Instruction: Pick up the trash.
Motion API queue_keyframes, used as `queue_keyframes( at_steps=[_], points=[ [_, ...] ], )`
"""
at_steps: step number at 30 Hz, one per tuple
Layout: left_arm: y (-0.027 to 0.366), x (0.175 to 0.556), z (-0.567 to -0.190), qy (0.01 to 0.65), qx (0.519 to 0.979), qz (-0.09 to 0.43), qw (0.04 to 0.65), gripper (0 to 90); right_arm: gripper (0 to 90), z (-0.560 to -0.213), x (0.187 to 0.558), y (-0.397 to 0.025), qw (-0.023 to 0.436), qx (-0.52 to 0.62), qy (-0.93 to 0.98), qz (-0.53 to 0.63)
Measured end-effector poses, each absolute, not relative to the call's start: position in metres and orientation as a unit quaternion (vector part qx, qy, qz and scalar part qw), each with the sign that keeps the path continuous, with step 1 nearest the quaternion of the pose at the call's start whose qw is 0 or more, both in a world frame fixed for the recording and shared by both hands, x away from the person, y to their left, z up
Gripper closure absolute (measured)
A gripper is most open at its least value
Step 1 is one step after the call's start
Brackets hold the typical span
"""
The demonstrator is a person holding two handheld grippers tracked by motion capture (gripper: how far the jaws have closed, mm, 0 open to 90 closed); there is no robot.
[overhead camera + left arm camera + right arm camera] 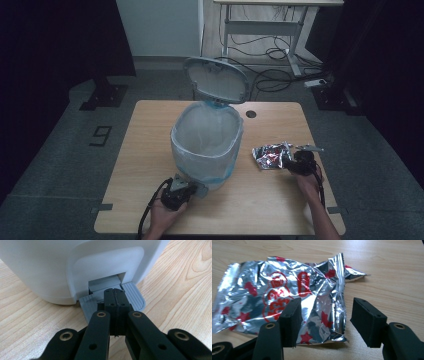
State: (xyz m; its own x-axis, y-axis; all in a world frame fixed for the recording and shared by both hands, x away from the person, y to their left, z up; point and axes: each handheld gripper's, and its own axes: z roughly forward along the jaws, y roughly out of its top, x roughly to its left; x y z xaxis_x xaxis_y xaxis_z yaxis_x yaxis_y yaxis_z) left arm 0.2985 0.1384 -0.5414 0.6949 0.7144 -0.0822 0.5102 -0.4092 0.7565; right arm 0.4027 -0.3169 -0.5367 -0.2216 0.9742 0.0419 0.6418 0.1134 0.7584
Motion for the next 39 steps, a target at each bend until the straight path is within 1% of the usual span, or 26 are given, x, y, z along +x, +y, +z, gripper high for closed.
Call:
queue_keyframes(
  at_steps=[4, 6, 8, 10, 11, 12, 13, 15, 18, 26, 32, 39],
  points=[
    [0.138, 0.299, -0.541, 0.370, 0.829, 0.127, 0.399, 90.0, 41.1, -0.542, 0.405, -0.318, 0.240, 0.580, 0.701, 0.337],
    [0.139, 0.298, -0.541, 0.369, 0.830, 0.128, 0.400, 90.0, 43.7, -0.547, 0.407, -0.318, 0.232, 0.584, 0.703, 0.333],
    [0.139, 0.299, -0.541, 0.369, 0.829, 0.127, 0.400, 90.0, 50.1, -0.548, 0.407, -0.318, 0.227, 0.589, 0.699, 0.336],
    [0.139, 0.299, -0.541, 0.369, 0.829, 0.127, 0.400, 90.0, 54.6, -0.549, 0.407, -0.317, 0.222, 0.587, 0.700, 0.341],
    [0.139, 0.299, -0.541, 0.369, 0.829, 0.127, 0.400, 90.0, 58.6, -0.548, 0.406, -0.316, 0.221, 0.584, 0.702, 0.341],
    [0.139, 0.299, -0.541, 0.369, 0.829, 0.127, 0.400, 90.0, 58.6, -0.548, 0.406, -0.316, 0.221, 0.584, 0.702, 0.341],
    [0.139, 0.299, -0.541, 0.369, 0.829, 0.127, 0.400, 90.0, 67.4, -0.548, 0.405, -0.314, 0.222, 0.580, 0.707, 0.339],
    [0.139, 0.299, -0.541, 0.368, 0.830, 0.128, 0.400, 90.0, 75.9, -0.547, 0.404, -0.313, 0.216, 0.579, 0.706, 0.345],
    [0.139, 0.299, -0.541, 0.369, 0.829, 0.127, 0.400, 90.0, 82.5, -0.546, 0.400, -0.314, 0.209, 0.576, 0.703, 0.361],
    [0.139, 0.299, -0.541, 0.370, 0.830, 0.126, 0.399, 90.0, 84.1, -0.548, 0.380, -0.333, 0.192, 0.590, 0.673, 0.403],
    [0.139, 0.299, -0.541, 0.370, 0.830, 0.126, 0.399, 90.0, 84.3, -0.537, 0.363, -0.346, 0.172, 0.594, 0.643, 0.452],
    [0.139, 0.299, -0.541, 0.370, 0.829, 0.126, 0.399, 90.0, 84.4, -0.522, 0.346, -0.348, 0.176, 0.579, 0.636, 0.478]
  ],
)
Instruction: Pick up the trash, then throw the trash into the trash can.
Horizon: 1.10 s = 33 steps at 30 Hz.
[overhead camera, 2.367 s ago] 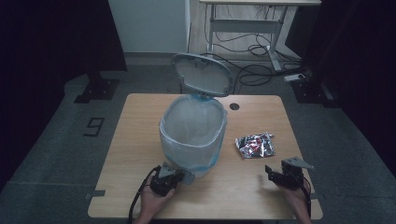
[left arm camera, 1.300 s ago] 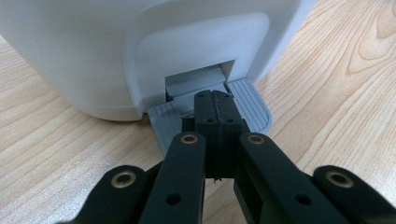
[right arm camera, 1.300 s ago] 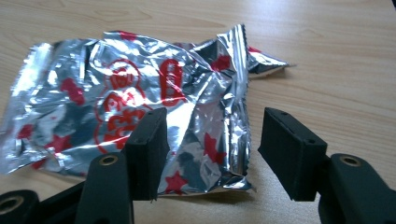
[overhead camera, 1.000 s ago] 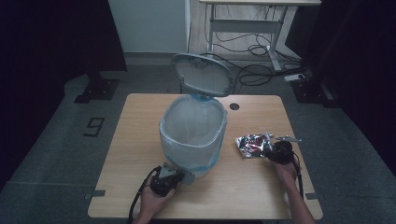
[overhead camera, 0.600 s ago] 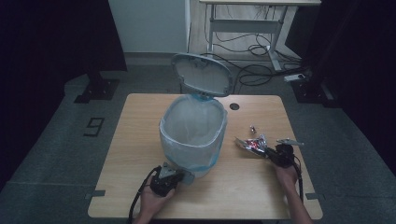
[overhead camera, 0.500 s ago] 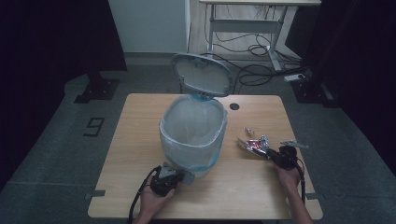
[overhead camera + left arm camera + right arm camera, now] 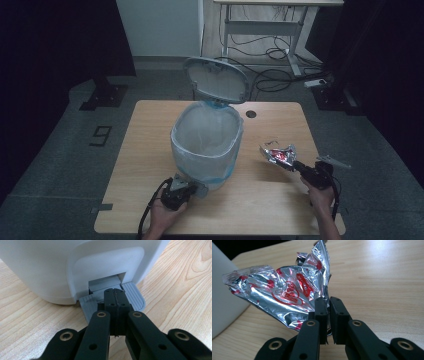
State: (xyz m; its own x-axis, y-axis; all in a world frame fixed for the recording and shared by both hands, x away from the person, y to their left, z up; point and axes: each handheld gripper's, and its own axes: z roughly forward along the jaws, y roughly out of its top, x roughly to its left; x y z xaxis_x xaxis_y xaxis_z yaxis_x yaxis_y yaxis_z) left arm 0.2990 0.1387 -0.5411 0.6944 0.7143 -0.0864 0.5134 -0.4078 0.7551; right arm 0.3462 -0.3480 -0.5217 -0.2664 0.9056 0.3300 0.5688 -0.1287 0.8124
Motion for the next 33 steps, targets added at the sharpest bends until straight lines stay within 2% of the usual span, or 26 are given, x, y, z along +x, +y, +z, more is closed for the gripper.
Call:
queue_keyframes(
  at_steps=[7, 33],
  points=[
    [0.139, 0.299, -0.541, 0.369, 0.830, 0.125, 0.400, 90.0, 84.5, -0.513, 0.338, -0.341, 0.196, 0.563, 0.649, 0.473],
    [0.139, 0.300, -0.541, 0.370, 0.829, 0.122, 0.400, 90.0, 84.4, -0.475, 0.318, -0.339, 0.209, 0.530, 0.638, 0.518]
  ],
)
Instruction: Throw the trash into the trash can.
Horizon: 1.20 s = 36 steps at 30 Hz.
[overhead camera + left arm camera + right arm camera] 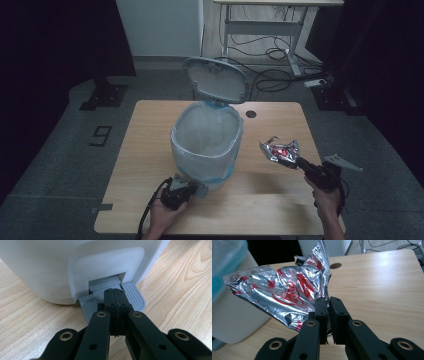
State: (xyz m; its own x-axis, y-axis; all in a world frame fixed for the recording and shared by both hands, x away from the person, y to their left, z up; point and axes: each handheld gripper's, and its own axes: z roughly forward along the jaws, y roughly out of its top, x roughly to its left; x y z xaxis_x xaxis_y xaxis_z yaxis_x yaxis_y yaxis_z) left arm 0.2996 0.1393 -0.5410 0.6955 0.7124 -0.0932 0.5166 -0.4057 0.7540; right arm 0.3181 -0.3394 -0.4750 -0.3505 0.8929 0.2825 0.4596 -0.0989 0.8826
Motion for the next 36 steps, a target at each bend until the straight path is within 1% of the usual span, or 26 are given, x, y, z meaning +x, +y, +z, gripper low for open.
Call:
queue_keyframes(
  at_steps=[13, 36],
  points=[
    [0.139, 0.300, -0.541, 0.371, 0.829, 0.122, 0.401, 90.0, 84.4, -0.439, 0.302, -0.324, 0.223, 0.485, 0.644, 0.548],
    [0.140, 0.300, -0.541, 0.370, 0.829, 0.120, 0.402, 90.0, 84.3, -0.421, 0.295, -0.315, 0.227, 0.463, 0.639, 0.570]
  ],
)
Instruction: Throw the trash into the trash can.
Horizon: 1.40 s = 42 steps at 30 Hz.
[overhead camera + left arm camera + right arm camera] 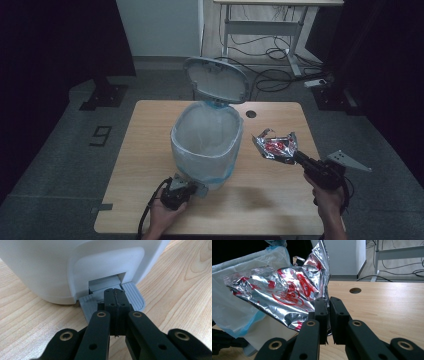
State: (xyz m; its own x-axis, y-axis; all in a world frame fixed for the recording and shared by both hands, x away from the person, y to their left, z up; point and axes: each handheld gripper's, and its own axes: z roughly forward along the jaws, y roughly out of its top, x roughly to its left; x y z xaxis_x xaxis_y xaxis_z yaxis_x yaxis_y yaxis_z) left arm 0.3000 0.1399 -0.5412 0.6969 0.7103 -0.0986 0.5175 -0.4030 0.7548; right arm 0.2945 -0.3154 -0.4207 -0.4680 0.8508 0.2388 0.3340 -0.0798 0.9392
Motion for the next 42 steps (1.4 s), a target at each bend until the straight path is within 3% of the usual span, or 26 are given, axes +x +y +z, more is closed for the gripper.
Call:
queue_keyframes(
  at_steps=[42],
  points=[
    [0.140, 0.300, -0.541, 0.369, 0.829, 0.119, 0.403, 90.0, 84.3, -0.374, 0.296, -0.298, 0.227, 0.425, 0.624, 0.615]
  ],
)
